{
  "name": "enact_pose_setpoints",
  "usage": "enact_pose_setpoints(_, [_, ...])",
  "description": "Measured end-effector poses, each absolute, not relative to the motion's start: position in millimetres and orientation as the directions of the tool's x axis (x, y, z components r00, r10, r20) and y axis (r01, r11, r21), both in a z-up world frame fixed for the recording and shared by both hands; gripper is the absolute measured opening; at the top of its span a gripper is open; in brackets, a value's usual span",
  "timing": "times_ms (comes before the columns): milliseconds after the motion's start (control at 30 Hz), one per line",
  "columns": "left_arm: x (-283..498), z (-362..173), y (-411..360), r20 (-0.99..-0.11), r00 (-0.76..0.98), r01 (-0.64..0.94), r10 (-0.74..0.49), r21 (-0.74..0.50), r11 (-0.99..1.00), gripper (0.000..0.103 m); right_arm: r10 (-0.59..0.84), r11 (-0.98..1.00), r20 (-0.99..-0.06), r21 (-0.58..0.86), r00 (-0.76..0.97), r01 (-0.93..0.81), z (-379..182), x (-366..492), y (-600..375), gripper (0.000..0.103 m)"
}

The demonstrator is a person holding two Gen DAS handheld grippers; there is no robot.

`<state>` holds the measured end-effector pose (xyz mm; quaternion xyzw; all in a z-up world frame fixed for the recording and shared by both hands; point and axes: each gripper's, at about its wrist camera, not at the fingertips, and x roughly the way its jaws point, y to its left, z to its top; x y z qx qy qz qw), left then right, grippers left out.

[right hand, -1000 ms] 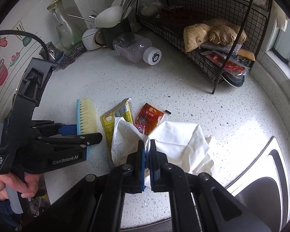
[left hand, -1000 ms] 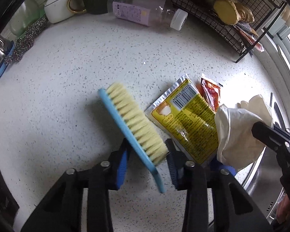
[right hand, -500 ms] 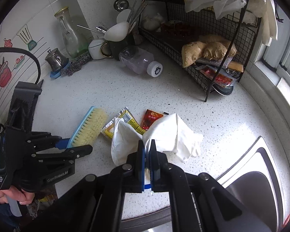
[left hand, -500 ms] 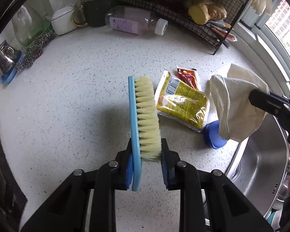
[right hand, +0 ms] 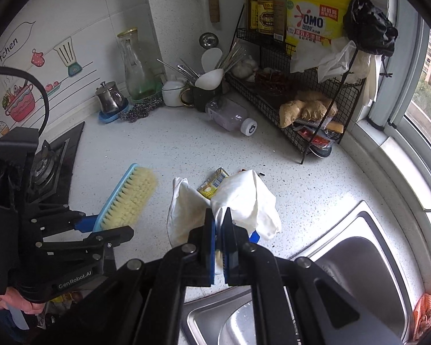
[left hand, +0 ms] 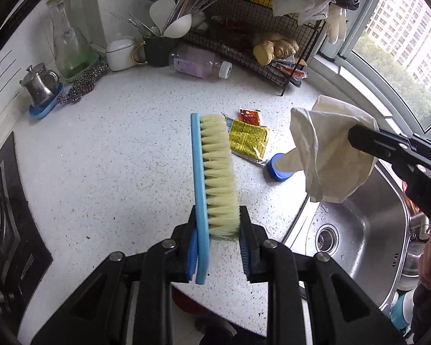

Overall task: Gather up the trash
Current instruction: 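Carry the brush and glove in both tools down toward the red bin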

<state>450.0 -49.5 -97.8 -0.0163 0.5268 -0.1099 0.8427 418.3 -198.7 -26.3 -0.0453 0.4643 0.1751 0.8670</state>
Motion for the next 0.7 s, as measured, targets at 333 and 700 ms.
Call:
enact_pose_setpoints(333, [364.6,-83.3,-8.1,-0.863,0.459,0.158,-0.213,-0.156,0.975,0.022,0.288,0.926,-0.804,0.096,0.520,-0.365,-12.9,347.8,-156.4,0.003])
enact_pose_setpoints(700, [258.2,-96.0,41.1,-0.885,0.431,0.095,-0.179,-0.153,0.984,0.022,0.321,0.909,-0.819,0.127,0.475,-0.396,-39.0,262.3,-102.9,0.003])
